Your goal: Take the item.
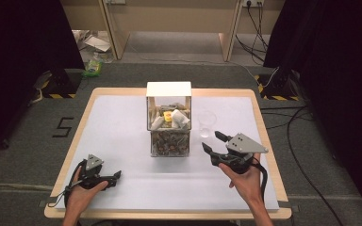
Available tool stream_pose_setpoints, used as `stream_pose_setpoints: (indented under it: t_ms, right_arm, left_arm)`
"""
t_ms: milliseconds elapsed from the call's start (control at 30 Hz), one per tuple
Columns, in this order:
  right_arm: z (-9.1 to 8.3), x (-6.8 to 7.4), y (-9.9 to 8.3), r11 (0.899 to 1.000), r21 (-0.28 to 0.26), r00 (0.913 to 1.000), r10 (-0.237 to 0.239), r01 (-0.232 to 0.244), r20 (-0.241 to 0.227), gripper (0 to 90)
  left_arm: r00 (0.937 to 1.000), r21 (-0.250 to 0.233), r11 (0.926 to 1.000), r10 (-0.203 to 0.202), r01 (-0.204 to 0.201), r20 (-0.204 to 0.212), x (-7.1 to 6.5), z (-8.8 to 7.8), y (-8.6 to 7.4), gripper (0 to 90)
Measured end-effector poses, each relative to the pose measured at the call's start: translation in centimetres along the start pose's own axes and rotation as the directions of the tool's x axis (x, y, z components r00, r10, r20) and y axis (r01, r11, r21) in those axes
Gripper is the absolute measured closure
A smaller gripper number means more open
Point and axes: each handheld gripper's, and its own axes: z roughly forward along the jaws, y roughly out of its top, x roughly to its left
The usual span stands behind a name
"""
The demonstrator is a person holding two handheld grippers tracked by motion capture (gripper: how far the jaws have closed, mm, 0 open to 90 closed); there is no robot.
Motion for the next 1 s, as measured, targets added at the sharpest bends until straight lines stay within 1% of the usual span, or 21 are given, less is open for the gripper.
stream_pose_setpoints:
  t_ms: [567, 833, 1000]
  right_arm:
    - [0.8, 1.0, 3.2, 0.997, -0.072, 0.9991, -0.03, 0.028, -0.031, 50.5]
    - [1.8, 1.7, 4.7, 0.995, -0.079, 0.9969, -0.064, 0.061, -0.046, 53.4]
    - [2.8, 2.2, 5.5, 0.994, -0.08, 0.9947, -0.083, 0.078, -0.061, 55.1]
  left_arm:
    - [1.0, -0.002, 1.0, -0.001, 0.001, 0.0, 0.0, 0.0, 0.0, 10.3]
    - [1.0, -0.002, 1.0, -0.003, 0.003, 0.001, 0.0, 0.0, 0.0, 10.3]
    - [1.0, 0.0, 1.0, -0.001, 0.001, 0.0, 0.0, 0.0, 0.0, 10.3]
